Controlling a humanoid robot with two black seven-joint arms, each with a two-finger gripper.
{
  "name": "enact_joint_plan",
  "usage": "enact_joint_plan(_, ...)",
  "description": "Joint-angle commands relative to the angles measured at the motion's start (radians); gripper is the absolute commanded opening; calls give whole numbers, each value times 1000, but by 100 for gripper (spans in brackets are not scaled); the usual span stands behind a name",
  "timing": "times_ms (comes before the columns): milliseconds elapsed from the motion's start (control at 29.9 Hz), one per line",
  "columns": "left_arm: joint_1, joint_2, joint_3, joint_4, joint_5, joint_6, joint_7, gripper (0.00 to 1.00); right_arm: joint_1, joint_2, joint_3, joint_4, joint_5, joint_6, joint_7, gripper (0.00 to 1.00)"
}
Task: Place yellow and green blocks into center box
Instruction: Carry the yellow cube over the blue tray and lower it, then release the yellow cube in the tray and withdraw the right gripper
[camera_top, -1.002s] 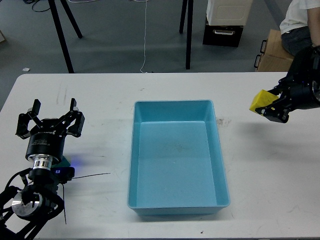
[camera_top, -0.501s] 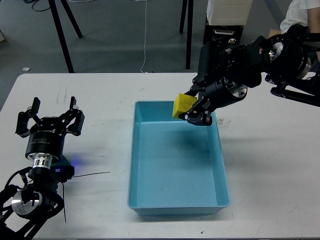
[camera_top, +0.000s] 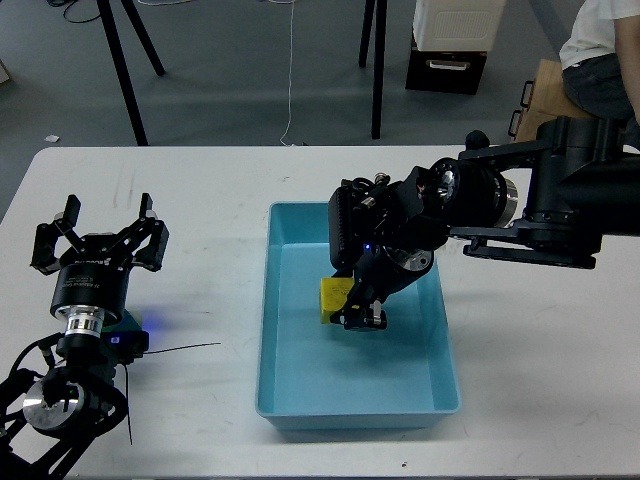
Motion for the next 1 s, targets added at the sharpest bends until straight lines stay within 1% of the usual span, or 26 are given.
enact_joint_plan(0,0,0,0,1,0,-1,0,100,-6,0,-11,-7,0,0,0,61)
enact_joint_plan(33,0,0,0,1,0,-1,0,100,-4,0,-21,-10,0,0,0,69)
enact_joint_plan(100,-3,0,0,4,2,-1,0,100,-4,-3,-32,-18,6,0,0,89)
enact_joint_plan(134,-9,1,2,8,2,-1,0,100,-4,-6,-34,-23,7,0,0,95)
enact_joint_plan(167,-15,1,2,13,2,-1,0,100,-6,-9,-34,-24,15,0,0,97)
enact_joint_plan(334,-44,26,3,16,3,6,0,100,7,-47,-22,-29,64,-5,0,98)
enact_joint_plan(468,-78,103,9,20,18,14,0,100,10,-90,32,-29,96,-14,0,98)
enact_joint_plan(601,-113,208,8,22,87,16,0,100,-7,-159,202,-59,144,-15,0,98)
enact_joint_plan(702,-155,305,12,36,152,19,0,100,-58,-161,351,-105,190,-14,0,98)
enact_joint_plan(835,-221,411,20,131,311,55,0,100,-113,-141,561,-154,225,-14,0,98)
enact_joint_plan(969,-307,460,22,292,512,60,0,100,-167,-78,739,-193,334,-14,0,98)
